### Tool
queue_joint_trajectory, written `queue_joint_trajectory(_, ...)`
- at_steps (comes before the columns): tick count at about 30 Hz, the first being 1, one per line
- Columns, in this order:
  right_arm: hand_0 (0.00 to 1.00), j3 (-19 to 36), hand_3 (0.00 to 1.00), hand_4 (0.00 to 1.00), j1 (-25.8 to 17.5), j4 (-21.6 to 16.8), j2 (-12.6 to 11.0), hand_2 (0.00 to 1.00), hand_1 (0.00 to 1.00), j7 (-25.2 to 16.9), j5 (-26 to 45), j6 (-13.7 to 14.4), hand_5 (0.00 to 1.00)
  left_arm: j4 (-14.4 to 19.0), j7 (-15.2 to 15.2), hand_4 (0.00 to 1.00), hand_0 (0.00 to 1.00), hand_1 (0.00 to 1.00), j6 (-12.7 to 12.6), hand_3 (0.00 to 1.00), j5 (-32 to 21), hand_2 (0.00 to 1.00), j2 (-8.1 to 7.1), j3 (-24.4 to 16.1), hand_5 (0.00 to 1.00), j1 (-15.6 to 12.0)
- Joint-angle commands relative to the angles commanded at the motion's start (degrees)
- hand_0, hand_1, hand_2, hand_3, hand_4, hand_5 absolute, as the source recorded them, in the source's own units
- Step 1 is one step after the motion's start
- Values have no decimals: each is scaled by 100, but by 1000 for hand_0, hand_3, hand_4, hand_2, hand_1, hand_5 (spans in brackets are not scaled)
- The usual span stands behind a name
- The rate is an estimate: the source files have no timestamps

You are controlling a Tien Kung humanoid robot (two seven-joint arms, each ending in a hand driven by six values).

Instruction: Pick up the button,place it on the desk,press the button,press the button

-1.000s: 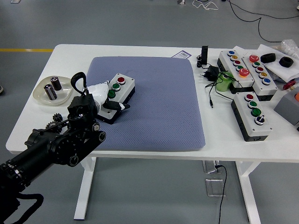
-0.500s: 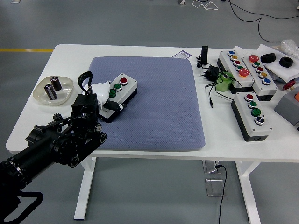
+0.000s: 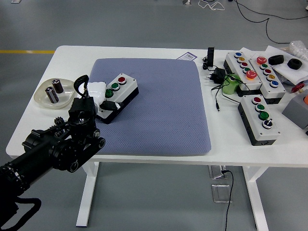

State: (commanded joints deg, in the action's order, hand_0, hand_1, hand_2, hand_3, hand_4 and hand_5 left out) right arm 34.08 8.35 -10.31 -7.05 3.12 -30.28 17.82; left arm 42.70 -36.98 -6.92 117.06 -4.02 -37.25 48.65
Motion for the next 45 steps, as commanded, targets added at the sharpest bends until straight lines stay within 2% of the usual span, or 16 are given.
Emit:
queue_joint_trajectory(2, 660, 14, 649, 282, 3, 0, 1, 616, 579, 3, -14, 1, 284, -40, 58, 490, 248, 190, -142, 271, -17, 193, -8, -7, 2, -9)
queue_joint_trajectory(3, 659, 17, 649, 281, 4, 0, 1, 614, 579, 4, -20, 2, 284, -59, 102, 436, 130, 121, -184, 221, -29, 143, -13, -13, 2, -17)
queue_joint_trajectory(8, 659, 27, 649, 281, 5, 0, 2, 614, 579, 5, -30, 2, 284, -86, 270, 436, 130, 121, -195, 221, -66, 143, -41, -20, 2, -42)
queue_joint_trajectory(9, 658, 30, 649, 282, 4, 0, 2, 613, 578, 6, -34, 2, 284, -81, 325, 412, 91, 94, -201, 201, -62, 114, -49, -21, 2, -46)
queue_joint_trajectory(13, 658, 34, 649, 282, 9, 0, 4, 613, 578, 8, -37, 4, 284, -13, 757, 412, 91, 94, -303, 201, -61, 114, -120, -19, 2, -53)
queue_joint_trajectory(15, 658, 37, 649, 282, 6, 0, 2, 613, 578, 4, -31, 3, 283, 32, 1199, 394, 73, 78, -335, 192, -228, 97, -176, -42, 2, -42)
queue_joint_trajectory(18, 658, 50, 649, 282, 10, 0, 3, 613, 578, 10, -50, 5, 283, 160, 1725, 394, 73, 78, -192, 192, -266, 97, -221, -75, 2, -15)
queue_joint_trajectory(25, 659, 54, 649, 282, 17, 0, 7, 612, 578, 17, -48, 9, 284, 608, 2335, 390, 62, 69, -65, 188, 4, 88, -335, -130, 2, 64)
queue_joint_trajectory(30, 659, 53, 649, 283, 23, 0, 6, 612, 578, 21, -52, 8, 284, 767, 2792, 412, 61, 71, -186, 192, 250, 90, -420, 133, 2, 155)
queue_joint_trajectory(33, 660, 52, 649, 283, 24, 0, 6, 612, 577, 24, -58, 7, 283, 788, 3090, 424, 70, 73, -276, 198, 471, 92, -464, 323, 2, 208)
queue_joint_trajectory(41, 659, 58, 649, 283, 26, 0, 4, 611, 577, 23, -72, 6, 283, 689, 3694, 426, 76, 76, -137, 204, 842, 93, -535, 571, 2, 332)
queue_joint_trajectory(45, 659, 50, 649, 283, 28, 0, 4, 612, 577, 26, -75, 5, 283, 617, 4161, 428, 80, 77, -348, 201, 1129, 95, -594, 725, 2, 422)
